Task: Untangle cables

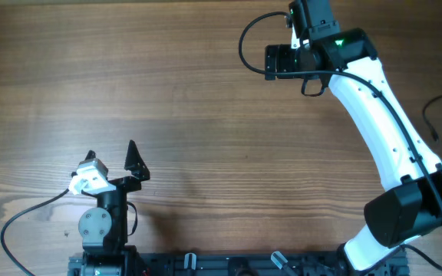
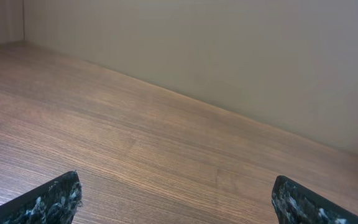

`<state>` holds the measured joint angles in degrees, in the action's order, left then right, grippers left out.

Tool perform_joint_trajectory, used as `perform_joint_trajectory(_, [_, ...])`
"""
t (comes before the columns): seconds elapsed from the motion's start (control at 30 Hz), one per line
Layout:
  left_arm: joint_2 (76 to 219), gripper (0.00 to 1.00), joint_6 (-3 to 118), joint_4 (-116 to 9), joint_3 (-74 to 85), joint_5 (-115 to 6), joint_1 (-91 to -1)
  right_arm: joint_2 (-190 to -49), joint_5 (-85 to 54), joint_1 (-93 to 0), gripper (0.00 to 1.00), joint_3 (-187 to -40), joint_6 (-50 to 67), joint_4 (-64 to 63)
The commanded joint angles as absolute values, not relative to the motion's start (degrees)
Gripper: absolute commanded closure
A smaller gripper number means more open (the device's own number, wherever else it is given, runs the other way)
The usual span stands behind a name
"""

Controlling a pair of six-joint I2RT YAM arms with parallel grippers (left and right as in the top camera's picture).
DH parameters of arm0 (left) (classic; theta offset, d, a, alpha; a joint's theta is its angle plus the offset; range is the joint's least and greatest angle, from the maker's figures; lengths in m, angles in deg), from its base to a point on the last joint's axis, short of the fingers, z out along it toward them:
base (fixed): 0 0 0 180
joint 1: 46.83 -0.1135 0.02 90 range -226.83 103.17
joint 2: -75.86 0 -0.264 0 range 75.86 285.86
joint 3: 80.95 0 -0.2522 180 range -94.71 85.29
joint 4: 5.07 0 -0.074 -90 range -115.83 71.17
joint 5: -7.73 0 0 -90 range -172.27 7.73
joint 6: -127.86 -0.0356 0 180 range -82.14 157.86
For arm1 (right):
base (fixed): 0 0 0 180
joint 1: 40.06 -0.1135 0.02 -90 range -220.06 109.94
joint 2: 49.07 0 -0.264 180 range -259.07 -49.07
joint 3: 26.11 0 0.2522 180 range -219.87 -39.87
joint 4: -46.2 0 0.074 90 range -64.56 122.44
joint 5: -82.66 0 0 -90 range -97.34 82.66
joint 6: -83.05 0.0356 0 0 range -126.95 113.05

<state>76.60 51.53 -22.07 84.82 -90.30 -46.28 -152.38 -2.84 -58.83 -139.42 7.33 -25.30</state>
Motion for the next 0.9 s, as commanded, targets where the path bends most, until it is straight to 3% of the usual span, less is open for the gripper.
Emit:
perform_joint_trajectory(0.0, [76.03,0.00,48.84,-22.47,84.95,-90.04,-46.74,-153.49,-3.13,-58.96,0.00,-139.16,8.25,-25.12])
perform_joint_trajectory(0.27, [76.03,0.00,32.49,-22.47,84.95,-90.10,-46.74,-153.49,-3.15,-58.96,0.00,-139.16,8.23,-25.15])
perform_joint_trajectory(0.87, [76.03,0.00,32.32,-22.51,84.95,-89.34,-46.74,-153.49,-3.13,-58.96,0.00,-139.16,8.23,-25.15])
